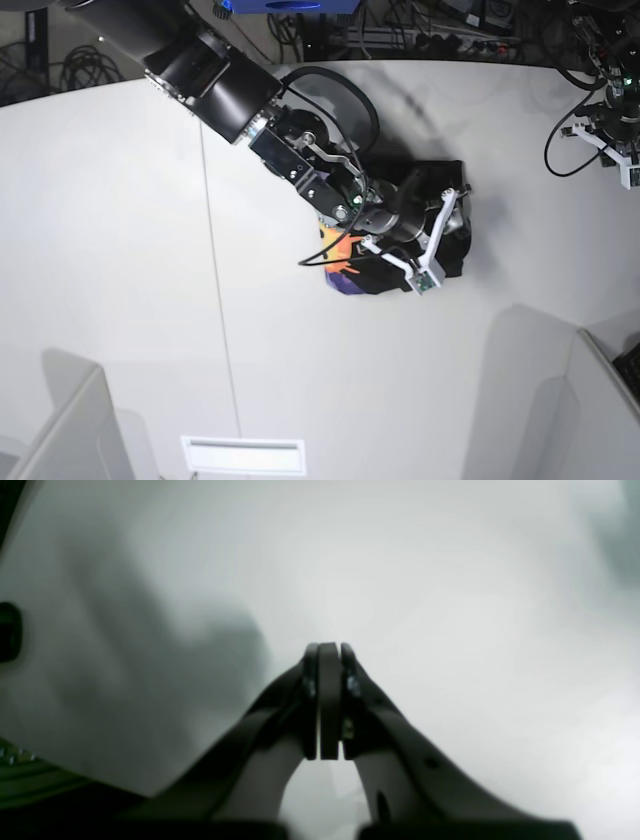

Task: Fold the T-shirt properly
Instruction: 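Lift the strip end with the right gripper and fold it onto the left gripper's end, then open the right gripper and withdraw it from the folded bundle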

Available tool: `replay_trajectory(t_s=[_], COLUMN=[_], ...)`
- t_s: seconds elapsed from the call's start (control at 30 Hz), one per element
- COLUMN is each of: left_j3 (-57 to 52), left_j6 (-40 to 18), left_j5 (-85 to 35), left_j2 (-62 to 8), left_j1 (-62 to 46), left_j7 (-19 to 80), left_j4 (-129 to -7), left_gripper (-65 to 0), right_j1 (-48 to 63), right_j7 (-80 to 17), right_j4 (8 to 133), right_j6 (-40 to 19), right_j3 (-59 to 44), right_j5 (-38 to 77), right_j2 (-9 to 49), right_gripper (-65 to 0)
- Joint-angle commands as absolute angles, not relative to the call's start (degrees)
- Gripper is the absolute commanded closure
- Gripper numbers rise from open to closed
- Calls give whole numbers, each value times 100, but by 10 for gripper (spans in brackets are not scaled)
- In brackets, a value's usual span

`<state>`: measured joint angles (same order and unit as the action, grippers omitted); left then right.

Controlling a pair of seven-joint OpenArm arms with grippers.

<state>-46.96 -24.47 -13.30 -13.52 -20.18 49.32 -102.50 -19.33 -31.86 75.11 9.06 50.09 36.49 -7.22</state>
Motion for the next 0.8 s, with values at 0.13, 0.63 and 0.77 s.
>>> replay_trajectory(t_s=[0.13, 0.63, 0.77], left_j3=[-4734, -4769, -4769], left_j6=[-2448, -2448, -2448], left_j5=[-1358, -1358, -1358], left_j2=[-1429, -1314, -1218], left_j1=[-1974, -2035, -1991], left_j7=[4840, 4840, 4840], left_j4=[-10360, -10413, -10413], left_gripper=[0, 0, 0], right_j1=[-2105, -1815, -1807], right_j7=[-3125, -3371, -3354], right_j4=[7969, 9059, 8646], right_j6=[857, 875, 875], right_j3=[5218, 3846, 3776], right_j5=[3925, 4031, 4031], right_j2=[-831, 321, 295], right_gripper=[-348, 0, 0])
